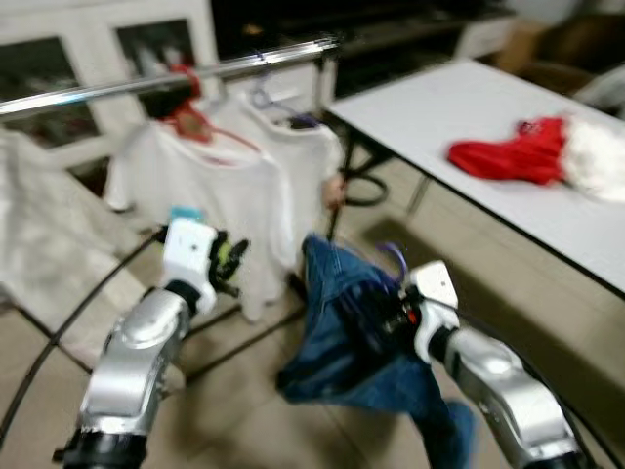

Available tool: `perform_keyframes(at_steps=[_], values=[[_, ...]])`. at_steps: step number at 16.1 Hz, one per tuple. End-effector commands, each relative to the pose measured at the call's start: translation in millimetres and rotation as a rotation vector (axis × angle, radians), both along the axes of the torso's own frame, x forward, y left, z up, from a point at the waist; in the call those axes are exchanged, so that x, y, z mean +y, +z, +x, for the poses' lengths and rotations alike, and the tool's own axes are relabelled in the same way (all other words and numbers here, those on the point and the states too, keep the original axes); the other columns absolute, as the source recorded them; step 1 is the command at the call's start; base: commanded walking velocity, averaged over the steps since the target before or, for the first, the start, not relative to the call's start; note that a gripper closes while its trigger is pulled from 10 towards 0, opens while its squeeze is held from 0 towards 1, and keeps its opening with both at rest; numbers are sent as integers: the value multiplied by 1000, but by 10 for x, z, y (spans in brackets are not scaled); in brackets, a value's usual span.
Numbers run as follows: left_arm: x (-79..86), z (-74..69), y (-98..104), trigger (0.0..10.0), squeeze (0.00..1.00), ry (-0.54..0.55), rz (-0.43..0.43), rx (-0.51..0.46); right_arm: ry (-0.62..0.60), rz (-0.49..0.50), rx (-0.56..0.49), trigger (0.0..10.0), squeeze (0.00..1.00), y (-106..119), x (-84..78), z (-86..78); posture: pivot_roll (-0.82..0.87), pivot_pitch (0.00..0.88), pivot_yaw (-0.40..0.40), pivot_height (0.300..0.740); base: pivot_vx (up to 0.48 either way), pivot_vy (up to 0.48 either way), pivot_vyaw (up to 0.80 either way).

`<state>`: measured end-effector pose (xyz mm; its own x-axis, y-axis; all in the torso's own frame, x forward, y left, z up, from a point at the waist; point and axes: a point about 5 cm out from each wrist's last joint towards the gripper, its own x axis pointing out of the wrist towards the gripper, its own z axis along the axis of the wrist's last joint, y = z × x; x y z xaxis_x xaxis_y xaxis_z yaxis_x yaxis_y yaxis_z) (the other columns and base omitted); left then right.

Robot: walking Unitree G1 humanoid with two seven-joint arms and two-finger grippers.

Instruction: Hang hanger

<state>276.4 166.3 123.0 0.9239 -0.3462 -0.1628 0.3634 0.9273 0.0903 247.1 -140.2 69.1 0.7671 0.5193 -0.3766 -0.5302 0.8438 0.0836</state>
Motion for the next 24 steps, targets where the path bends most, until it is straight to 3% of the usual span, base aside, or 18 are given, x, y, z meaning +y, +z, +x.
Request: perform_keyframes(at_steps=[1,4,7,10,12,14,16,18,21,24], values=[[-67,-19,5,10000,0,-37,2,4,28,-12,-6,10000,0,25,-21,-17,68,0,-19,740,349,0,800],[-77,-112,-14,10000,0,-80,17,35,112,-13,39,10000,0,-33,-12,-143,73,0,2,740,351,0,800],[-64,-271,-47,10000,0,-129,36,77,184,-67,73,10000,0,-108,-113,-289,89,0,16,740,334,0,800],[-26,-378,-51,10000,0,-105,53,90,202,-56,54,10000,0,-51,-138,-299,116,0,-14,740,331,0,800],[-37,-425,11,10000,0,-109,77,60,147,-50,8,10000,0,3,-105,-241,132,0,-35,740,315,0,800],[-97,-422,226,10000,0,-149,58,-24,-23,-6,-56,10000,0,114,-113,-103,143,0,-53,740,302,0,0],[-185,-398,447,10000,0,-207,62,-103,-78,24,-138,10000,0,289,-59,10,150,0,-71,740,294,0,0],[-210,-387,531,10000,0,-197,52,-135,-55,60,-159,10000,0,364,16,39,157,0,-81,740,304,0,0],[-201,-386,586,10000,0,-167,42,-145,-22,37,-173,10000,0,409,114,67,175,0,-105,740,316,0,533],[-197,-422,573,10000,0,-180,69,-124,-83,79,-218,10000,0,538,138,132,179,0,-113,740,315,0,267]])
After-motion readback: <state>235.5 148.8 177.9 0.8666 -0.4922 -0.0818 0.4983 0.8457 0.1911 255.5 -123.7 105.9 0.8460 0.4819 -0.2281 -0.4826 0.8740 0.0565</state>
